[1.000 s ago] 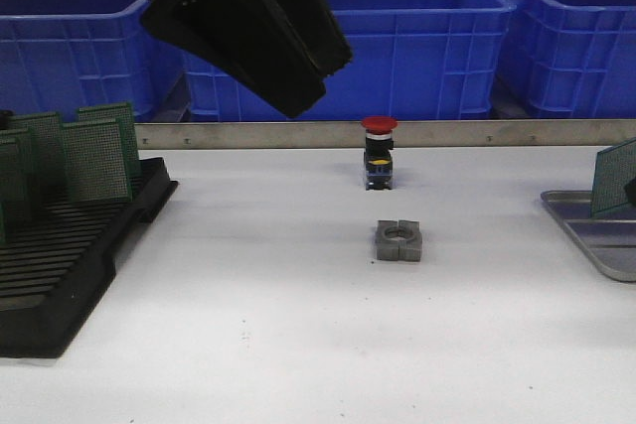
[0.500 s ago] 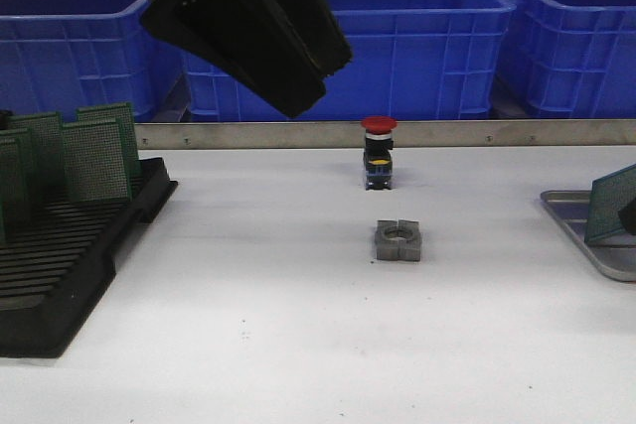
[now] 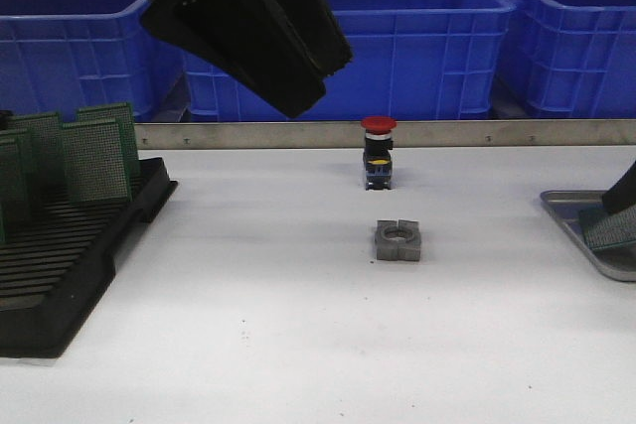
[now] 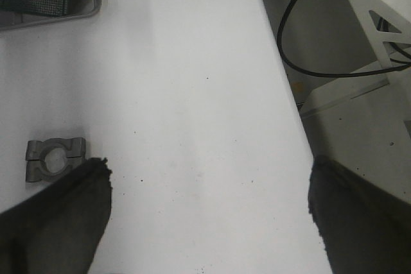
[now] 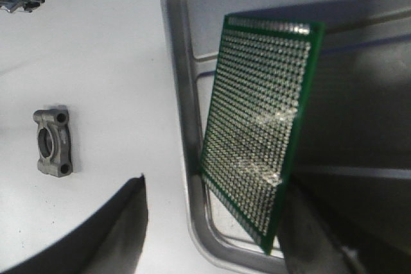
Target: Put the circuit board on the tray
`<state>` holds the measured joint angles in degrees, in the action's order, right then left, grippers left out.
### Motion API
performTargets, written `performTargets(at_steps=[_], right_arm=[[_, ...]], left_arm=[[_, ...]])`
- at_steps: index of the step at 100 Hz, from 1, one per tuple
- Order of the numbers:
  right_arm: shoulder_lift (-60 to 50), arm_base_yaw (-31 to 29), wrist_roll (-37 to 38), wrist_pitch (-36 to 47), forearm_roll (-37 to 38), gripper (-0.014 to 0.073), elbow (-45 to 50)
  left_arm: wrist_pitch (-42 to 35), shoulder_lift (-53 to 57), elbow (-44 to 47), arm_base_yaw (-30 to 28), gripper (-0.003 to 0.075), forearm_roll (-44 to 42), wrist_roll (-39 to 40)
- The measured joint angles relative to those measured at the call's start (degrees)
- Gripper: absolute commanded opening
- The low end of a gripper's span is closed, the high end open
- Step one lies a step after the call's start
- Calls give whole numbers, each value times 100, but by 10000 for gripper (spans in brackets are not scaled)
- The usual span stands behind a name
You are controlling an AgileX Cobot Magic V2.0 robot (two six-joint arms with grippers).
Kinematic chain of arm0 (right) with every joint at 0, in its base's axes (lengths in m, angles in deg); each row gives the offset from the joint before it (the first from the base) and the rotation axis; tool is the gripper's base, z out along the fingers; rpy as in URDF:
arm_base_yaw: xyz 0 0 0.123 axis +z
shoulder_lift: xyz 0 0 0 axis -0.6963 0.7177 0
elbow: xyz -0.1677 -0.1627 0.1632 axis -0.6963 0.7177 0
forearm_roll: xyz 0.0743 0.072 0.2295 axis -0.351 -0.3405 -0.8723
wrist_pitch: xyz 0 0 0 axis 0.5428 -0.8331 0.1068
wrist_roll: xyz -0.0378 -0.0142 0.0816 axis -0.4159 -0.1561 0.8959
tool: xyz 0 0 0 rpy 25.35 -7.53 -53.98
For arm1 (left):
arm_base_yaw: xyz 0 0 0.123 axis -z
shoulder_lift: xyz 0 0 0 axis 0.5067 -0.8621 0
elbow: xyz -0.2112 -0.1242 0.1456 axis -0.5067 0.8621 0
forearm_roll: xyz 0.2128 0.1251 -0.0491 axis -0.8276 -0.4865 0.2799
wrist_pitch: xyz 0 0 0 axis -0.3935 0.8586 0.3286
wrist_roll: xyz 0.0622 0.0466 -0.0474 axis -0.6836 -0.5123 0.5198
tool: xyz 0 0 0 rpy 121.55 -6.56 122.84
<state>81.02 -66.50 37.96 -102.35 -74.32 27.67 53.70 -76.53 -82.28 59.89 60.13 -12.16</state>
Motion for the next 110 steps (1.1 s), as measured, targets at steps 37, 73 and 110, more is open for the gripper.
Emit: performTargets(at_steps=[37, 73, 110], right_arm=[[-13, 0, 11, 200, 168, 505, 0], [-312, 0, 11, 450, 307, 505, 0], [-451, 0, 11, 458, 366, 505, 0]], left_arm=[[0, 0, 0, 0, 589, 0, 0], [0, 0, 0, 0, 589, 0, 0], [11, 0, -117, -93, 589, -351, 0]])
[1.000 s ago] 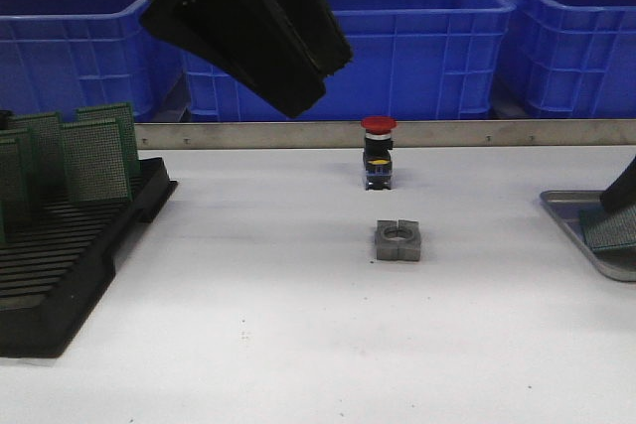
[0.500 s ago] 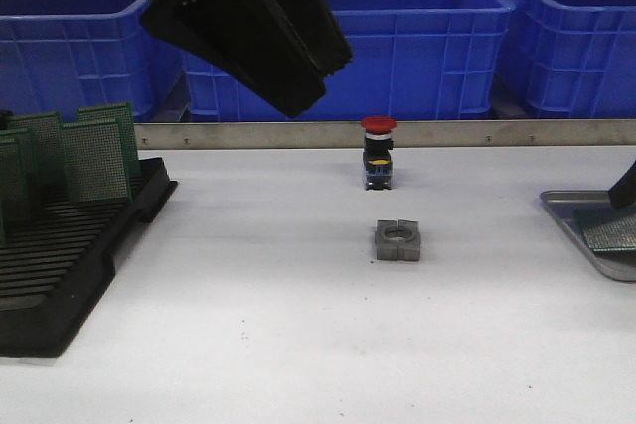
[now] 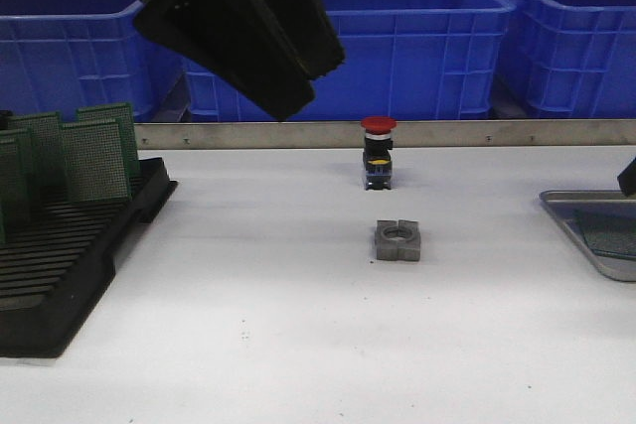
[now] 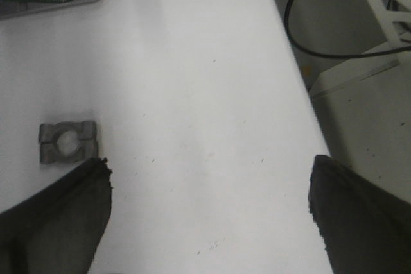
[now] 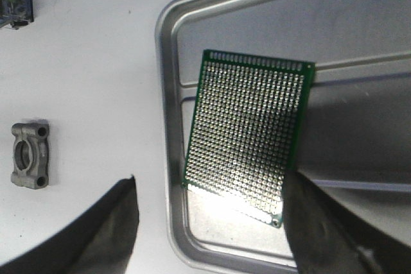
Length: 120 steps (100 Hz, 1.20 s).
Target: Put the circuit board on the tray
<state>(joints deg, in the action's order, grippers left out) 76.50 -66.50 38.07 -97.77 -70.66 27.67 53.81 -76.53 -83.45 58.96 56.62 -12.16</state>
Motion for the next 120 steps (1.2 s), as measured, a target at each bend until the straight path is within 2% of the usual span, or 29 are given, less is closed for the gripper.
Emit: performTargets(at_steps=[22, 43, 57, 89, 120], right_arm=[[0, 0, 0, -9, 0, 505, 0], [0, 0, 0, -13, 0, 505, 0], [0, 0, 0, -13, 0, 505, 0], [0, 0, 0, -48, 3, 505, 0], [0, 0, 0, -74, 3, 505, 0]], left_arm=[[-18, 0, -175, -815, 589, -674, 0], [-482, -10, -184, -1731, 589, -1300, 0], [-846, -112, -189, -2126, 589, -1555, 0], [-1390, -642, -189, -2291, 589, -1901, 0], [-1589, -1191, -189, -2291, 589, -2046, 0]])
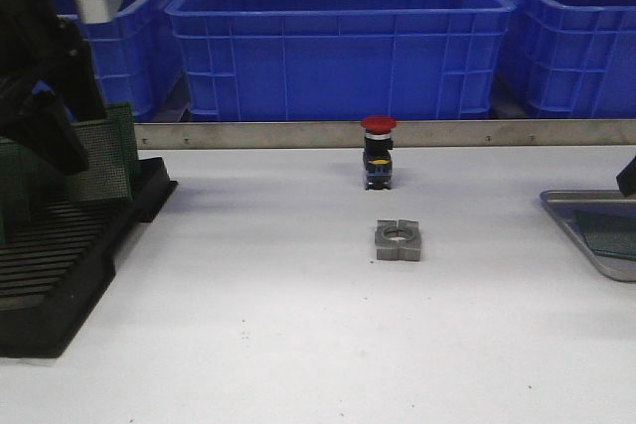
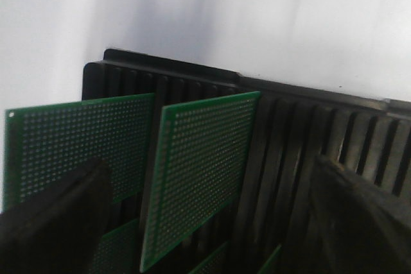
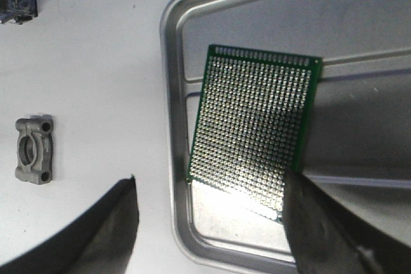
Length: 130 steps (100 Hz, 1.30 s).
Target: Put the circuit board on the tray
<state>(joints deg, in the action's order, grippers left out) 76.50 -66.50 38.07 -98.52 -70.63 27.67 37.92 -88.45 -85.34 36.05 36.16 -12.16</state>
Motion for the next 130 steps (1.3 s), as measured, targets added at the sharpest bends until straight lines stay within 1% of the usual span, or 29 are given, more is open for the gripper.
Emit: performTargets(at_steps=[18, 23, 28, 35, 37, 41, 42, 44, 45, 48, 51, 57, 81, 94, 101, 108, 119, 130], right_arm=[[0, 0, 0, -13, 10, 505, 0], [0, 0, 0, -13, 10, 505, 0], [0, 0, 0, -13, 10, 505, 0], [0, 0, 0, -23, 10, 505, 0], [0, 0, 0, -23, 10, 505, 0], [0, 0, 0, -23, 10, 505, 0], [0, 0, 0, -23, 10, 505, 0], [0, 0, 0, -23, 10, 505, 0], [0, 0, 0, -23, 10, 505, 0], [0, 0, 0, -23, 10, 505, 0], [0, 0, 0, -23, 10, 505, 0], [0, 0, 0, -23, 10, 505, 0], [0, 0, 0, -23, 10, 505, 0], [0, 0, 0, -23, 10, 505, 0], [0, 0, 0, -23, 10, 505, 0], [0, 0, 0, -23, 10, 505, 0], [0, 0, 0, -23, 10, 505, 0], [0, 0, -23, -23, 10, 505, 0]], left_arm=[[-37, -125, 0, 0, 585, -13, 0], [-37, -135, 0, 0, 560, -13, 0], [-37, -135, 0, 0, 505, -13, 0], [-37, -135, 0, 0, 375, -13, 0], [-37, -135, 0, 0, 328, -13, 0], [-37, -135, 0, 0, 211, -13, 0], [-37, -135, 0, 0, 211, -13, 0], [-37, -135, 0, 0, 141, -13, 0], [-37, -135, 0, 0, 123, -13, 0], [-37, -135, 0, 0, 36, -13, 0], [-37, -135, 0, 0, -20, -13, 0], [-37, -135, 0, 0, -18, -25, 0], [418, -135, -78, 0, -18, -88, -58], [941, -135, -391, 0, -19, -38, -47], [1301, -135, -613, 0, -19, 118, -26], [1491, -135, -858, 0, -19, 368, 2], [1542, -78, -1139, 0, -18, 807, 103], [1568, 133, -1191, 29, -18, 1208, 125]])
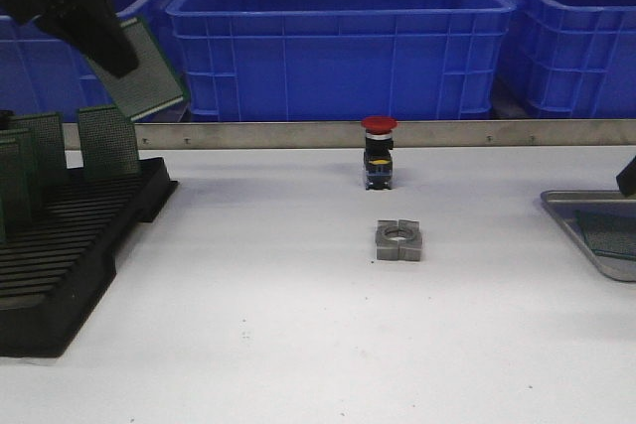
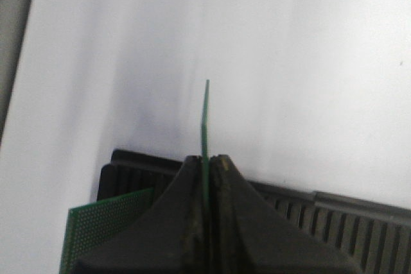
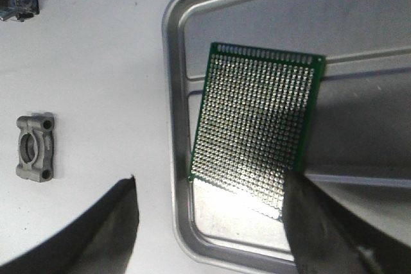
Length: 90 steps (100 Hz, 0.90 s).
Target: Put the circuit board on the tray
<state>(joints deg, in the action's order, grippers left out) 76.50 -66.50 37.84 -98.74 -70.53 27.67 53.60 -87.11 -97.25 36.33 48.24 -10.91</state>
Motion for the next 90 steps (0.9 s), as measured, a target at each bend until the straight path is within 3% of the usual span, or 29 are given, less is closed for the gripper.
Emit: performTargets(at_steps=[26, 55, 71, 90], right_arm=[[0, 75, -199, 0, 0, 505, 0], [-117, 380, -789, -13, -159, 505, 0], [-496, 666, -1905, -360, -747, 505, 0], [-1084, 1050, -3672, -1360, -1554, 505, 0]], left_arm=[[33, 335, -13, 484, -18, 1143, 183], [44, 335, 31, 1392, -18, 1269, 317], [66, 340, 44, 1694, -18, 1298, 324], [66, 340, 44, 1779, -18, 1298, 331]])
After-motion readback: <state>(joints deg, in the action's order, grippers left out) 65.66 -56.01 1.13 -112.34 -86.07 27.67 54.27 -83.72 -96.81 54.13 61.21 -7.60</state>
